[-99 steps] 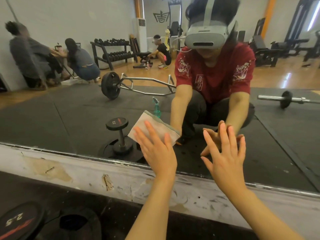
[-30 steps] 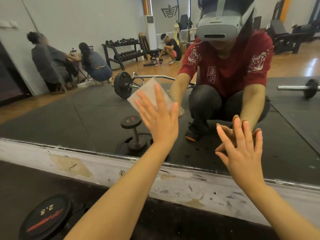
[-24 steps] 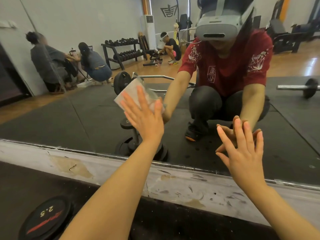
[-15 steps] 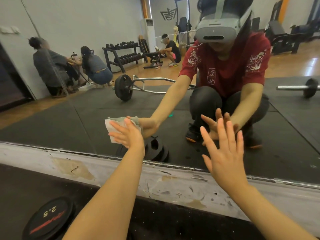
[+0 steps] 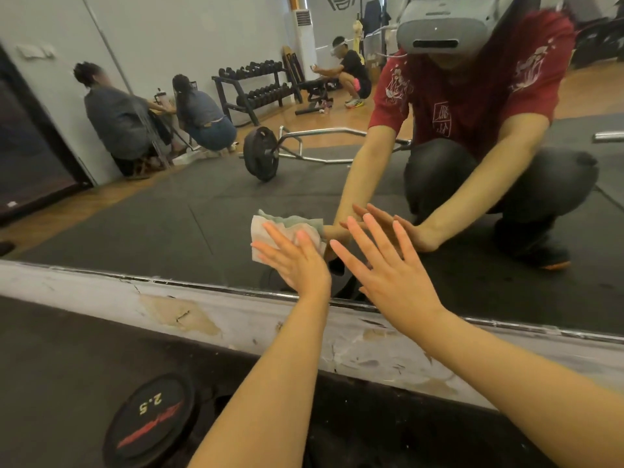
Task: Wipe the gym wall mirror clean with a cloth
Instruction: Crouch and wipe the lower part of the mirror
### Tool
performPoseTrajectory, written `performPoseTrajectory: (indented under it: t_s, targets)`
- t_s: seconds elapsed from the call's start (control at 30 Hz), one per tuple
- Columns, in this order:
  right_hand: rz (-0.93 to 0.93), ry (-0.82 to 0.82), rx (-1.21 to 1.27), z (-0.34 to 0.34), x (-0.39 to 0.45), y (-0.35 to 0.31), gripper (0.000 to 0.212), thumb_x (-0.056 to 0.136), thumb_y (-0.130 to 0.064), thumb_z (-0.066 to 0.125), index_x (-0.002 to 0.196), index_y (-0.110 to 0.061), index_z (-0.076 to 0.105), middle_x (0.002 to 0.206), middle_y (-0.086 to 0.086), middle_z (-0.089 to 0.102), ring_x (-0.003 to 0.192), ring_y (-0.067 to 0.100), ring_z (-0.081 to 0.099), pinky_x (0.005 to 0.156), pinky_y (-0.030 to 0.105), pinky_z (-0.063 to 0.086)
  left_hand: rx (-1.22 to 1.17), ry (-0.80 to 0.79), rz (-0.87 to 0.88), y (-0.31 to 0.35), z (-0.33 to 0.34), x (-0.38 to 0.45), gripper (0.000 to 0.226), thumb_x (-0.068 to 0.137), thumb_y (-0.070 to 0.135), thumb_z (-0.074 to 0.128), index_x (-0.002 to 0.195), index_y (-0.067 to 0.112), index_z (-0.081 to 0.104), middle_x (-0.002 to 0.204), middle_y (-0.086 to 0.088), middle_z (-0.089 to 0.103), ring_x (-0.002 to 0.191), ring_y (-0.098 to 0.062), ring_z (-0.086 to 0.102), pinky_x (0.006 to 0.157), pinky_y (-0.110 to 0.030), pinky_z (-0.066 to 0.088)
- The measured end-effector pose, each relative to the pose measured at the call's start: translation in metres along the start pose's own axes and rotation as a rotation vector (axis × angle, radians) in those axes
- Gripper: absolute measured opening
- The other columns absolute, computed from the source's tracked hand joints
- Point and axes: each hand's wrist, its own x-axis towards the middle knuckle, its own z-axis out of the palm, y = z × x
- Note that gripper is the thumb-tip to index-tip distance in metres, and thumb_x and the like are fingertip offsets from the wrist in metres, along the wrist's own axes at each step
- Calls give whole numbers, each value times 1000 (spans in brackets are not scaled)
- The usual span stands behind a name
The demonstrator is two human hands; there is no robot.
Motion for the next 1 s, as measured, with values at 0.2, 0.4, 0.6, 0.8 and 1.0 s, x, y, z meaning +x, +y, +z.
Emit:
performPoseTrajectory:
  t_s: [0.2, 0.4, 0.6, 0.8, 1.0]
  targets:
    - [60, -27, -36, 7, 7, -6, 107, 75, -27, 81, 157, -20, 13, 164, 15, -8, 150, 35, -10, 119, 57, -6, -142, -36, -273, -47, -7, 4, 59, 108, 33, 24, 156, 24, -8, 163, -9, -20, 151, -27, -12, 120, -44, 2]
    - [64, -13, -41, 7, 5, -5, 107, 70, -20, 84, 156, -18, 20, 164, 16, -1, 151, 36, -3, 119, 57, -7, -20, -29, 93, -14, -17, 17, 62, 107, 27, 31, 155, 26, -7, 160, -10, -26, 149, -27, -18, 120, -46, 2]
    - [51, -6, -40, 6, 6, -3, 107, 68, -21, 86, 155, -17, 24, 164, 17, 4, 151, 37, -1, 119, 57, -6, -43, 120, 274, 42, -33, 55, 57, 107, 29, 31, 156, 31, 2, 163, -8, -20, 150, -28, -16, 118, -46, 2]
    - [47, -15, -49, 5, 6, -1, 108, 68, -21, 86, 156, -17, 22, 164, 16, 2, 151, 36, -4, 118, 56, -10, -150, 196, 122, 20, -26, 54, 55, 107, 33, 28, 156, 31, 4, 164, -5, -15, 151, -23, -12, 119, -40, 1]
    - [50, -25, -44, 4, 6, -2, 106, 71, -23, 84, 156, -18, 22, 164, 16, 1, 151, 35, -4, 119, 55, -9, -282, 160, -279, -11, -35, 62, 54, 108, 38, 20, 156, 33, -2, 164, -4, -18, 151, -25, -12, 120, -47, 0]
